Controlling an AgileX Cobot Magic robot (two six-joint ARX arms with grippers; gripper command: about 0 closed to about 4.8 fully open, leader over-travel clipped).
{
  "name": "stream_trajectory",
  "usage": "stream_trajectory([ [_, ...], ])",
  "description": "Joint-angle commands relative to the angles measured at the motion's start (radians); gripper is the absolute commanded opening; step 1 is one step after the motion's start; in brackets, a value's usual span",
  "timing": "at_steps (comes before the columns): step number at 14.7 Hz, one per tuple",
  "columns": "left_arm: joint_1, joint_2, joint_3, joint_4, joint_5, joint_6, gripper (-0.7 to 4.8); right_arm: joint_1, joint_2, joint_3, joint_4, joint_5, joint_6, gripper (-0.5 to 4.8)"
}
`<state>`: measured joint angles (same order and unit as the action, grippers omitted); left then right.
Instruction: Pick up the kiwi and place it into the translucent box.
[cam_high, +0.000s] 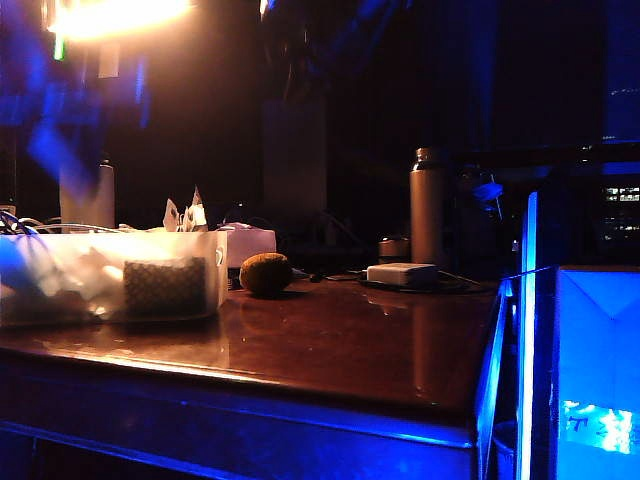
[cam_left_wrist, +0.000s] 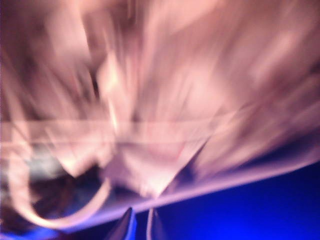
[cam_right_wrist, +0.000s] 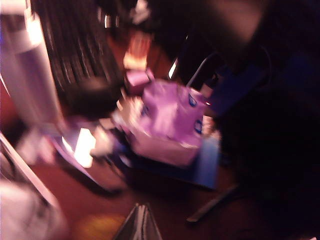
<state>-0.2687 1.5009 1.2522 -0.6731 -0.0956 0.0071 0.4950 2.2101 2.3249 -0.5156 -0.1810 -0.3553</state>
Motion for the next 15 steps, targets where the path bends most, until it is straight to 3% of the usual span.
stream_trajectory([
  [1,-0.001,-0.062,0.189,-0.03,0.101,-0.025,0.51,-0.002,0.048,0.0,-0.068,0.001,-0.25,-0.01],
  [3,-0.001,-0.075,0.352,-0.064,0.1,-0.017,0.51,0.0,0.102,0.0,-0.119,-0.005,-0.357,0.25],
  [4,-0.001,-0.076,0.405,-0.075,0.1,-0.006,0.51,0.002,0.119,0.0,-0.129,-0.004,-0.415,1.69],
  [5,-0.001,-0.076,0.452,-0.094,0.099,0.013,0.51,0.011,0.139,0.0,-0.132,-0.004,-0.525,4.08],
  [8,-0.001,-0.079,0.452,-0.134,0.099,0.023,0.51,0.035,0.154,0.0,-0.124,-0.08,-0.688,4.14],
  [15,-0.001,-0.08,0.453,-0.147,0.1,0.045,0.51,0.043,0.254,0.0,-0.04,-0.109,-0.697,4.14],
])
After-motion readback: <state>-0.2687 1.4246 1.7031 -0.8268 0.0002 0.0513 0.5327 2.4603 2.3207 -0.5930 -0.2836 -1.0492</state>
